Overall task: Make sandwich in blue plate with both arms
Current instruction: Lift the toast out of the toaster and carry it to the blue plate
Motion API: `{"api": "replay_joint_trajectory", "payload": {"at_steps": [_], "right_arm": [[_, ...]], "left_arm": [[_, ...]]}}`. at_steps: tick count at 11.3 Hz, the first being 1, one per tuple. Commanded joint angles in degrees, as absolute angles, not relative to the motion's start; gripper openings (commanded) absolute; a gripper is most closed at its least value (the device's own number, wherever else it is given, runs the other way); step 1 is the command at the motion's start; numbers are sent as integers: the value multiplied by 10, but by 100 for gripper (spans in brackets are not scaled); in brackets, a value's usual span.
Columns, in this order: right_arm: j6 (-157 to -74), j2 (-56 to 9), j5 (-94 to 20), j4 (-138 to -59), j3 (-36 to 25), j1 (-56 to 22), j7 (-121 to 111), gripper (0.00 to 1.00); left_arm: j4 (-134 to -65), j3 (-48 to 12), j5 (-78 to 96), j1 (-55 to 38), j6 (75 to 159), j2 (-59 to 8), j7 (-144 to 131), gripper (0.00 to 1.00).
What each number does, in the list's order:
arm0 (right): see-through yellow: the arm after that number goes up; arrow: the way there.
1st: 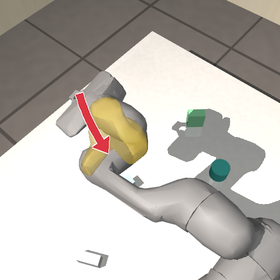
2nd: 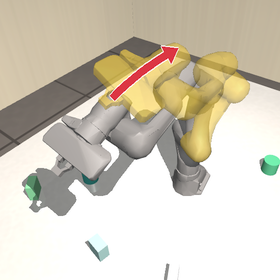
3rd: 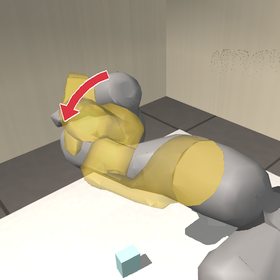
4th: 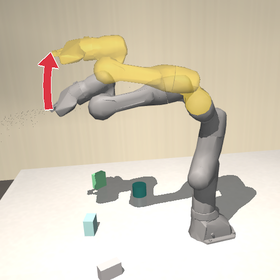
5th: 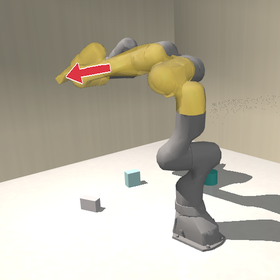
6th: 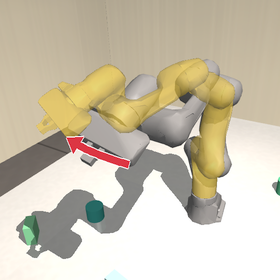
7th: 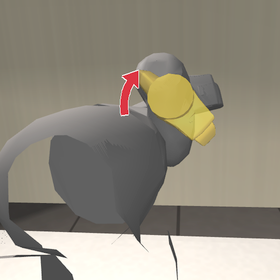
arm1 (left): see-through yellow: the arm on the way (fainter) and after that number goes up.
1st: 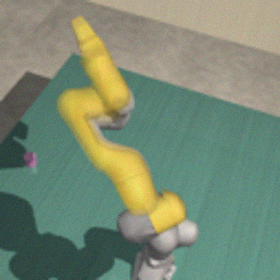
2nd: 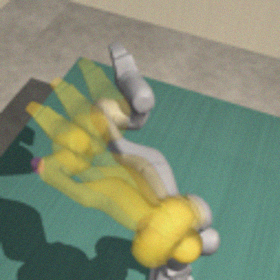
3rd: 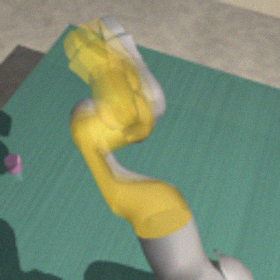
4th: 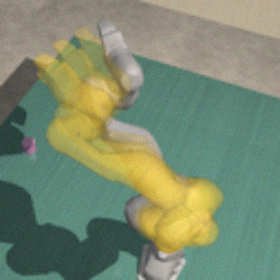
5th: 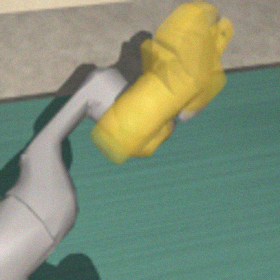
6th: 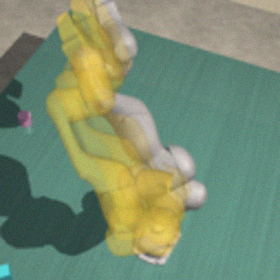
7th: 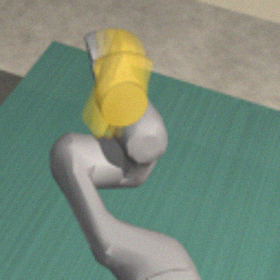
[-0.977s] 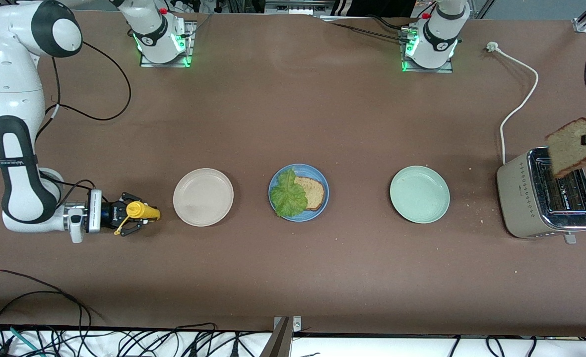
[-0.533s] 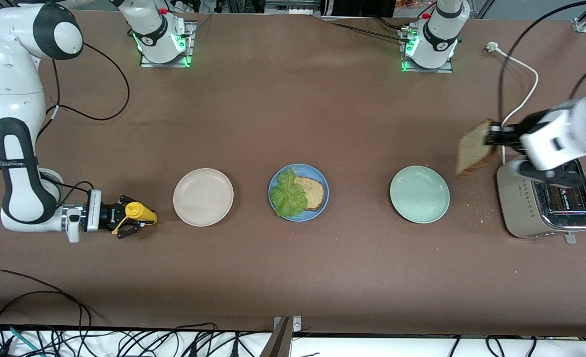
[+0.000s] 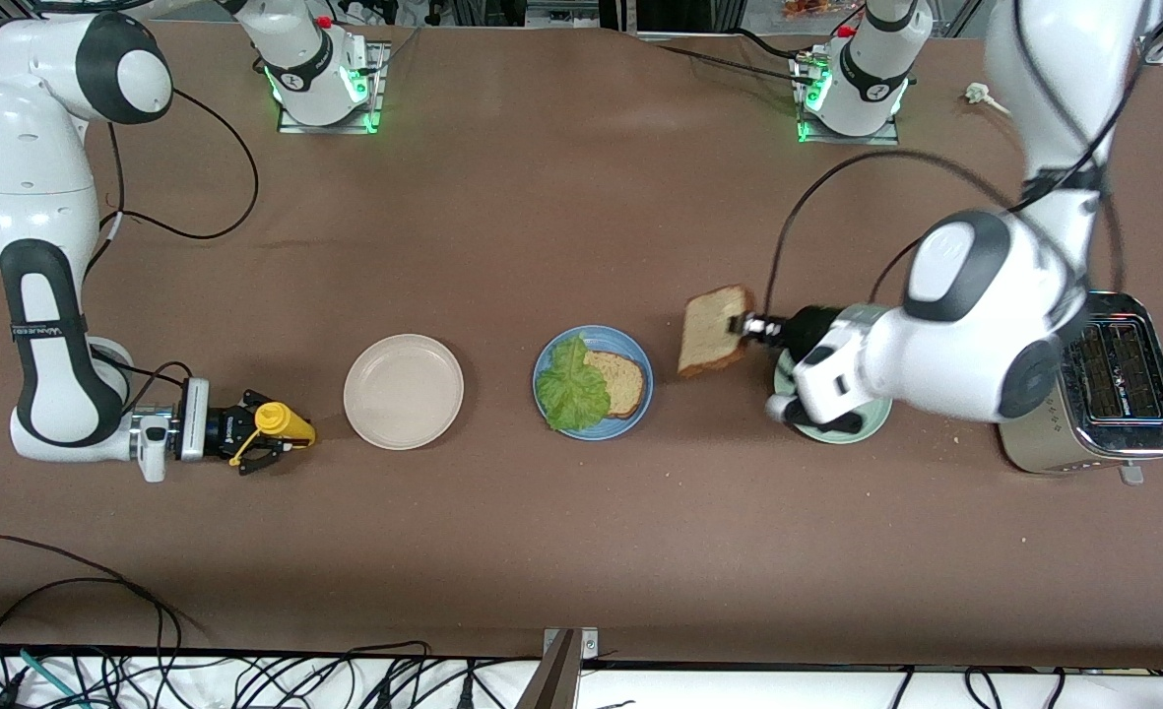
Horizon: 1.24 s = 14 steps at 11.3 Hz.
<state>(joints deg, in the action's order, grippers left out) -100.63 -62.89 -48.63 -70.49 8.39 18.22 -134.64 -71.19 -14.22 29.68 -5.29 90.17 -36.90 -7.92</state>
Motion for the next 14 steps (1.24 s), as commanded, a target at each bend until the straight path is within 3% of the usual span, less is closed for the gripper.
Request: {"api": "replay_joint_trajectory", "payload": {"at_steps": [1,6,9,10,11,12,14], "right_arm": [[-1031,-650,-488,-699,65,165,-1358,100],[-1031,-646,-487,-696,55,166,-1354,100],[-1025,-636,-481,-695,24,166,-1353,100],[-1025,-622,-479,-695,9,165,-1352,100],[-1025,-609,-467,-695,-3,161,-1348,100],[-1025,-593,-445,-696,-7,157,-1326,100],[-1023,-564,-390,-696,-13,156,-1273,100]], "left_arm": [[-697,-138,456,-80,980,-440,-84,2],[-698,-137,569,-118,1041,-532,-7,2],[-714,-137,589,-118,1042,-536,19,4],[-715,-137,589,-114,1040,-537,34,23],[-725,-134,588,-111,1038,-538,35,68],[-730,-134,585,-106,1038,-538,43,100],[-729,-133,581,-99,1038,-538,79,100]]}}
